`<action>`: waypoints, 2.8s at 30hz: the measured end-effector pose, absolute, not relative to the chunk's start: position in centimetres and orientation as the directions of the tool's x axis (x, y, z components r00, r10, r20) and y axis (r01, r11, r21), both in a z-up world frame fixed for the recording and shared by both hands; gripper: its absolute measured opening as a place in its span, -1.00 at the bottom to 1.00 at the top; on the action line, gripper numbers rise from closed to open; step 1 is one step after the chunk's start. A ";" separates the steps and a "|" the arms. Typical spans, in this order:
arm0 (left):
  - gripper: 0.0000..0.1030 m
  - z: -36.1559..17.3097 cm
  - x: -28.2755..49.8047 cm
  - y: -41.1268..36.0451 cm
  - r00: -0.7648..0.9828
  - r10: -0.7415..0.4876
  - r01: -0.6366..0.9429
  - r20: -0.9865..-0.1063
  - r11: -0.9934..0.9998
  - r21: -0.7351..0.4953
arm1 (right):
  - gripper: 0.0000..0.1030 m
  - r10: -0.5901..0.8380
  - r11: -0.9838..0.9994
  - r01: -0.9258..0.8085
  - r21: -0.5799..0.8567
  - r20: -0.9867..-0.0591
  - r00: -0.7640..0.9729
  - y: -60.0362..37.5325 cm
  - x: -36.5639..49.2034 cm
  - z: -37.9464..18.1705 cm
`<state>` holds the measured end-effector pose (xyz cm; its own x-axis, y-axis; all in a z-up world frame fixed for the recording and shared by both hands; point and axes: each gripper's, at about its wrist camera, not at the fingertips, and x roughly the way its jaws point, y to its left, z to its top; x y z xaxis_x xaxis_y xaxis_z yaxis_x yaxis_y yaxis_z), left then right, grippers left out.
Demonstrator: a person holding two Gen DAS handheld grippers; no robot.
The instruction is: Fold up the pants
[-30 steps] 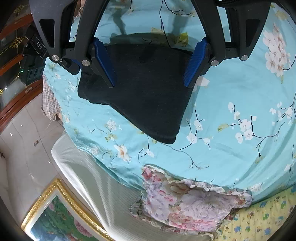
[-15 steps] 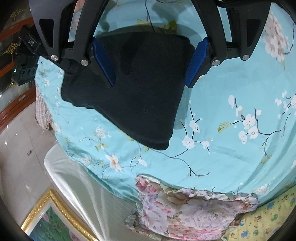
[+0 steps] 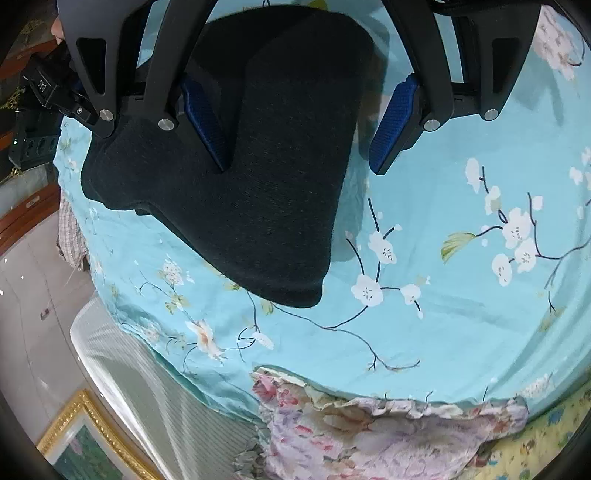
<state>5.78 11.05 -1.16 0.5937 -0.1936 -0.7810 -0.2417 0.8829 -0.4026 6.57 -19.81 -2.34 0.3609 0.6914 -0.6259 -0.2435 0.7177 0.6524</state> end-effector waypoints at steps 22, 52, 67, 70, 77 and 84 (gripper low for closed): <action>-0.45 1.0 4.3 10.2 0.657 -0.246 -0.186 -0.712 0.863 -0.469 | -0.10 0.734 0.678 -0.334 0.655 -0.578 0.357 -17.9 6.7 -0.6; -0.46 6.6 -1.7 21.1 0.755 -0.039 -0.350 -0.654 0.820 -0.453 | -0.14 0.836 0.523 -0.556 0.646 -0.515 0.189 -5.0 9.3 4.9; -0.46 5.1 0.9 24.6 0.740 -0.011 -0.400 -0.673 0.797 -0.453 | -0.14 0.819 0.521 -0.589 0.618 -0.556 0.142 -0.4 13.1 4.1; -0.45 4.6 1.3 25.0 0.734 -0.006 -0.408 -0.679 0.795 -0.449 | -0.14 0.813 0.525 -0.591 0.612 -0.565 0.138 0.3 13.7 3.6; -0.41 2.9 2.0 25.7 0.706 -0.004 -0.432 -0.708 0.790 -0.436 | -0.10 0.788 0.547 -0.592 0.592 -0.603 0.124 1.6 14.7 2.0; -0.28 1.7 2.2 25.9 0.696 -0.002 -0.437 -0.718 0.792 -0.426 | 0.01 0.778 0.557 -0.582 0.593 -0.618 0.115 1.6 15.0 0.5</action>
<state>2.17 25.91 1.70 0.6959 -0.0019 -0.7181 -0.4374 0.7919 -0.4260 15.04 1.55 0.48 0.1150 0.7781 -0.6175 -0.5817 0.5567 0.5931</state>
